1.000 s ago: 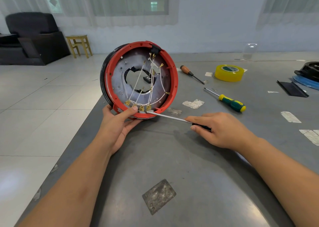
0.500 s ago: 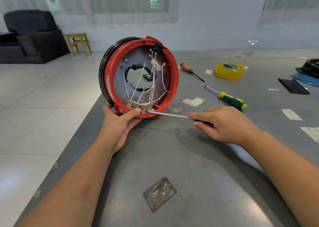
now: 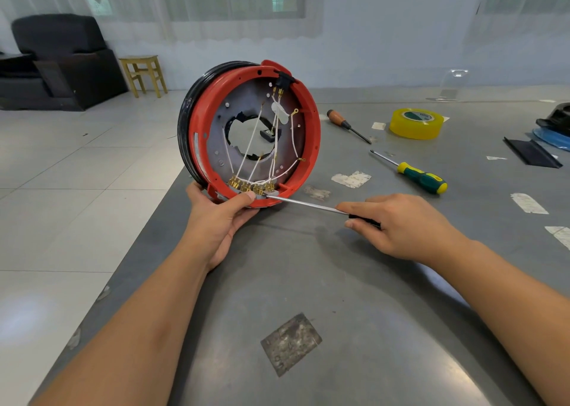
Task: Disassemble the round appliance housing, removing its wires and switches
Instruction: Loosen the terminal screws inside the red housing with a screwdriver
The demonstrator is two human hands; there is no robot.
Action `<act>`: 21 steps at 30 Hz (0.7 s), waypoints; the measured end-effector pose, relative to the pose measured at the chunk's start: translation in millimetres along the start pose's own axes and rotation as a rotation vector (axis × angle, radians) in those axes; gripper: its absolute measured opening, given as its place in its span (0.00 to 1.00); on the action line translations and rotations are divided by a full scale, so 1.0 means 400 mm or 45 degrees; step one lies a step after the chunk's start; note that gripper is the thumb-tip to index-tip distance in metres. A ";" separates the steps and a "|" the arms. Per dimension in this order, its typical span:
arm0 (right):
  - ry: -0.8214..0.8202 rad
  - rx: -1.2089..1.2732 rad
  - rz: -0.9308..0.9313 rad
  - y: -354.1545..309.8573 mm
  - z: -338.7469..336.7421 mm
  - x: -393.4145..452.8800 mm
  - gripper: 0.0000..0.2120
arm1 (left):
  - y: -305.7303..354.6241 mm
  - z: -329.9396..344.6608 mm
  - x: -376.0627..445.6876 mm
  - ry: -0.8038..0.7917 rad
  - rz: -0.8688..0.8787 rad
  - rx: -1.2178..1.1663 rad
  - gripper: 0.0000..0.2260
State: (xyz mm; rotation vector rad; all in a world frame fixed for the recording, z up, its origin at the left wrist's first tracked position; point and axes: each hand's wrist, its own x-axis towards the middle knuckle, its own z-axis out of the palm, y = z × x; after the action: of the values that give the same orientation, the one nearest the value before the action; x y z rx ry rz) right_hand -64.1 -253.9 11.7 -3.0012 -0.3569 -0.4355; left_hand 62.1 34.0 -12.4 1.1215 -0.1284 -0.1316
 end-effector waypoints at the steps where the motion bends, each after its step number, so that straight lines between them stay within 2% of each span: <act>1: 0.003 0.019 0.009 -0.005 0.004 0.000 0.19 | 0.000 0.001 -0.001 -0.001 0.001 -0.001 0.28; 7: 0.034 0.146 0.063 -0.037 0.027 0.006 0.17 | -0.005 0.010 -0.006 0.073 0.022 0.006 0.29; 13: 0.035 0.093 0.057 -0.027 0.019 0.004 0.18 | 0.000 0.006 -0.003 0.058 -0.027 -0.053 0.28; 18: 0.032 0.064 0.015 -0.001 0.007 0.003 0.24 | 0.003 0.008 -0.008 0.023 -0.054 -0.069 0.30; 21: 0.054 0.061 0.005 0.012 0.004 -0.002 0.21 | 0.005 0.009 -0.006 0.034 -0.073 -0.081 0.30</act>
State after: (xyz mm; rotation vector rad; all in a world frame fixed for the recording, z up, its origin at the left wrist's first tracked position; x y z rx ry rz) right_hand -63.3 -258.6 9.6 -2.9408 -0.3530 -0.4829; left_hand 59.4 32.1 -9.2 1.0636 -0.0678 -0.1710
